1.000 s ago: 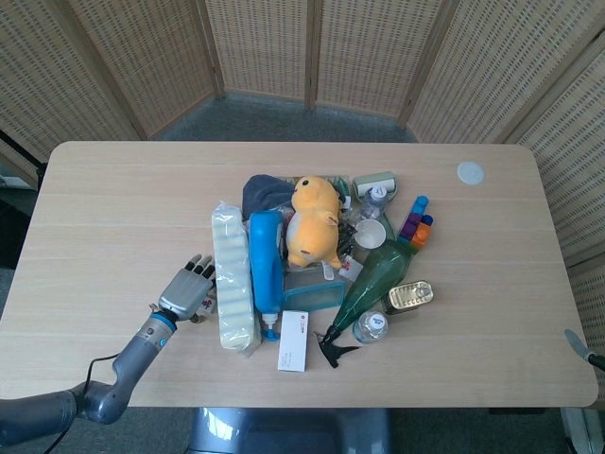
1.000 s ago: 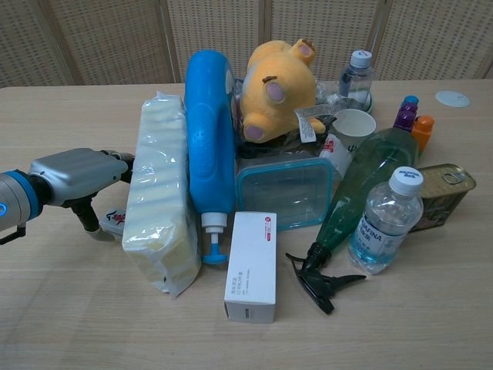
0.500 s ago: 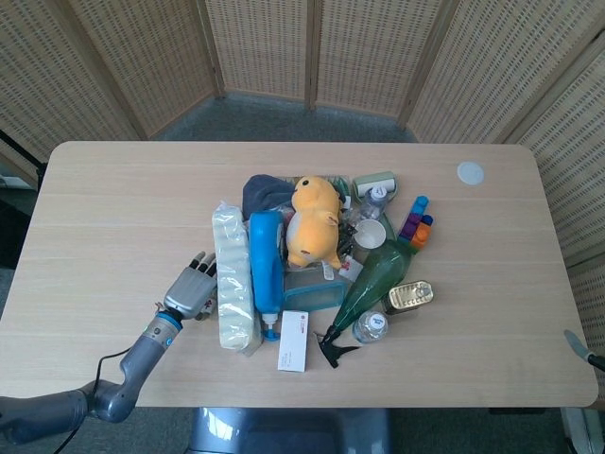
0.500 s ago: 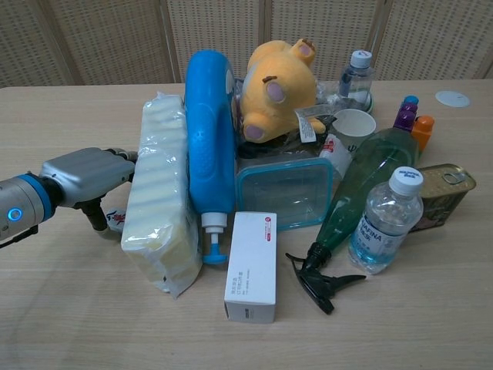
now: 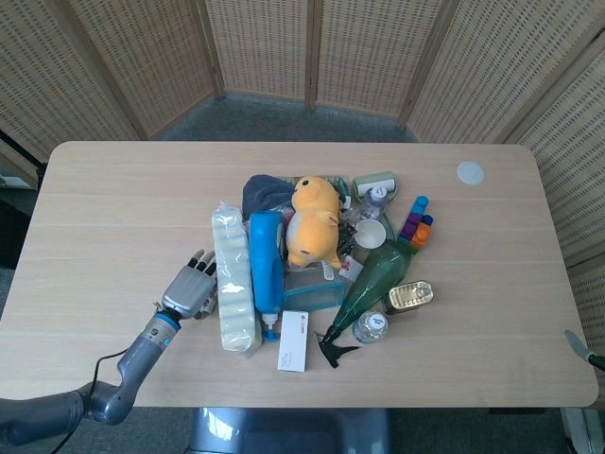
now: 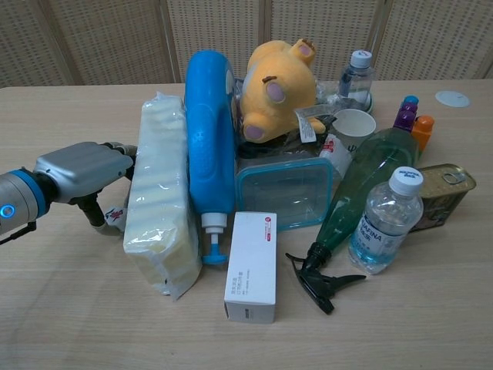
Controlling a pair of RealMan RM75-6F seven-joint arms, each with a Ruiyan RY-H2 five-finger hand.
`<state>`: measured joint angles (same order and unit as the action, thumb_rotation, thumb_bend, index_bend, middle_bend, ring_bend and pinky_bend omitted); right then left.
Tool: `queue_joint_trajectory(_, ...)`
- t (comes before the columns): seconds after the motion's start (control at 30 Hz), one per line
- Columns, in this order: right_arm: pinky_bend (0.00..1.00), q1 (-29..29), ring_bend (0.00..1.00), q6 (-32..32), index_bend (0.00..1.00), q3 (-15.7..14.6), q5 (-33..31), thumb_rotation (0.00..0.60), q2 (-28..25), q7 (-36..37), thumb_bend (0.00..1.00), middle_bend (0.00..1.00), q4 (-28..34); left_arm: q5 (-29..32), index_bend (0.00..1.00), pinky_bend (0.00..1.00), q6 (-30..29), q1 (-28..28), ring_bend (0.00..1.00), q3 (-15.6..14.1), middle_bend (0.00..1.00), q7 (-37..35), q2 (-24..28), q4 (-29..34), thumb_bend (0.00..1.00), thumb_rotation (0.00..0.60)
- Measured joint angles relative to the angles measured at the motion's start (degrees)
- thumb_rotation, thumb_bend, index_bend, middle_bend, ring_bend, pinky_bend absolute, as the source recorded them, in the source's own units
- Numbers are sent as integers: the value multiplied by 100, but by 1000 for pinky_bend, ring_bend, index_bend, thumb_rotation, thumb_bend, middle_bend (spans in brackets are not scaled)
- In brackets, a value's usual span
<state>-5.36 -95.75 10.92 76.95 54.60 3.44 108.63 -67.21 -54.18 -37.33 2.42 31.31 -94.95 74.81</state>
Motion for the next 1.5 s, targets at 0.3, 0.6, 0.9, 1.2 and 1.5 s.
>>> queue_joint_trajectory(0.3,0,4,0,-4,0,-17,19,506,6,-39,0,0,24,-43,605,0,-151,16,0,45,0,77,306,321,0,600)
queue_joint_trajectory(0.6,0,10,0,5,0,-27,22,507,11,-62,0,0,25,-176,596,0,-349,49,0,79,0,69,649,799,0,600)
queue_joint_trajectory(0.9,0,9,0,-4,0,-71,99,506,22,-122,0,0,47,-317,596,0,-622,30,0,243,0,222,1363,1683,0,600)
queue_joint_trajectory(1.2,0,-18,0,-66,0,-104,179,508,19,-145,0,0,83,-293,596,0,-892,-61,0,603,0,537,2248,2656,0,600)
queue_joint_trajectory(1.5,0,-36,0,-88,0,-115,207,504,-5,-112,0,0,105,-116,605,0,-1080,-197,0,995,0,876,3118,3452,0,600)
